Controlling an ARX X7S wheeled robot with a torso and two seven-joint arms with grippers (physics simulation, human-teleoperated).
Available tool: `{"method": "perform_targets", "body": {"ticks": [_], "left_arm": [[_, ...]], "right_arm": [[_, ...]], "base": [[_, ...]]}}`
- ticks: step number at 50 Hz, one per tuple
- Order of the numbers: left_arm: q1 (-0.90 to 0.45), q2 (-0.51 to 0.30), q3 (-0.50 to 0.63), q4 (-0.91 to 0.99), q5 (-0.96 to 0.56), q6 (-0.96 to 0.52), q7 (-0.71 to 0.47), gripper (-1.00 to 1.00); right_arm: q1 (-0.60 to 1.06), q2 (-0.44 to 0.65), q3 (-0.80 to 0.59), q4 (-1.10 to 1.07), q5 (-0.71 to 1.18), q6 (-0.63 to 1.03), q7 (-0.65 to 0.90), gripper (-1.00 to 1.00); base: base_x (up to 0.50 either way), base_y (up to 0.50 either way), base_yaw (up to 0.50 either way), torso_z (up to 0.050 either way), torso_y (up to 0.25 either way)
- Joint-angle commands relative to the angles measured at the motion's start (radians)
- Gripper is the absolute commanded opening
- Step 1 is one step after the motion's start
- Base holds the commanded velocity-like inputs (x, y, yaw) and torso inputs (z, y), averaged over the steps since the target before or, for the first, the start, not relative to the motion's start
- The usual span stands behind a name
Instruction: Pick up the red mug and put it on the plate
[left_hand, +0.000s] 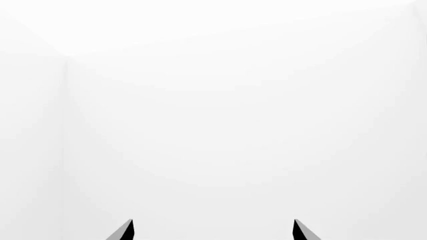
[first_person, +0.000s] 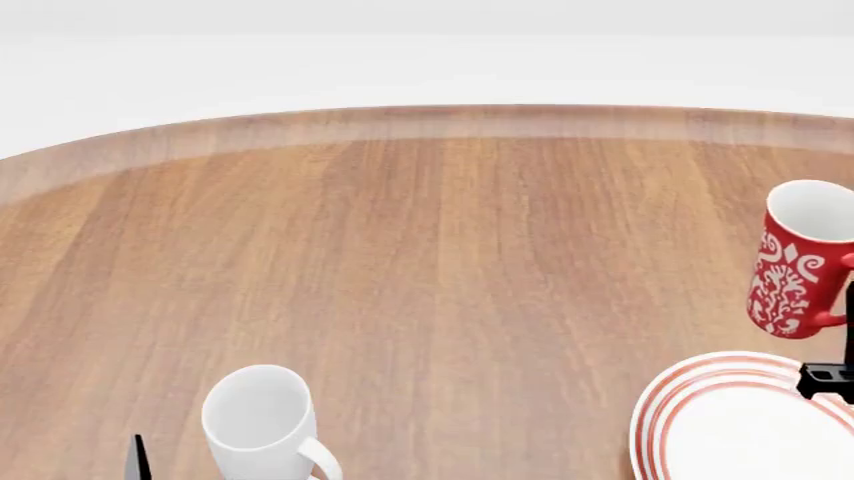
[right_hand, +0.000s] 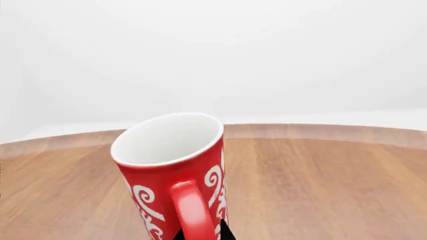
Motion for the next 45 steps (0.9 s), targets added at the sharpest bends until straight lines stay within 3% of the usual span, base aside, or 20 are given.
{"method": "perform_targets", "body": {"ticks": [1,13,45], "left_arm": [[-0.002,0.002,0.005,0.007,0.001,-0.011,0.001,1.0],[0.0,0.0,0.007,0.016,0.005,-0.018,-0.002,1.0],[-0.003,-0.007,0.016,0.022,0.002,-0.001,-0.007,1.0]], "right_arm": [[0.063,-0.044,-0.021,0.177,-0.046,-0.103,-0.086,-1.0],[0.056,-0.04,-0.016,0.213,-0.06,-0.154,-0.099,-1.0],[0.144,-0.081,-0.022,0.552,-0.111,-0.333,-0.217,-1.0]], "base": [[0.0,0.0,0.0,0.0,0.0],[0.0,0.0,0.0,0.0,0.0],[0.0,0.0,0.0,0.0,0.0]]}}
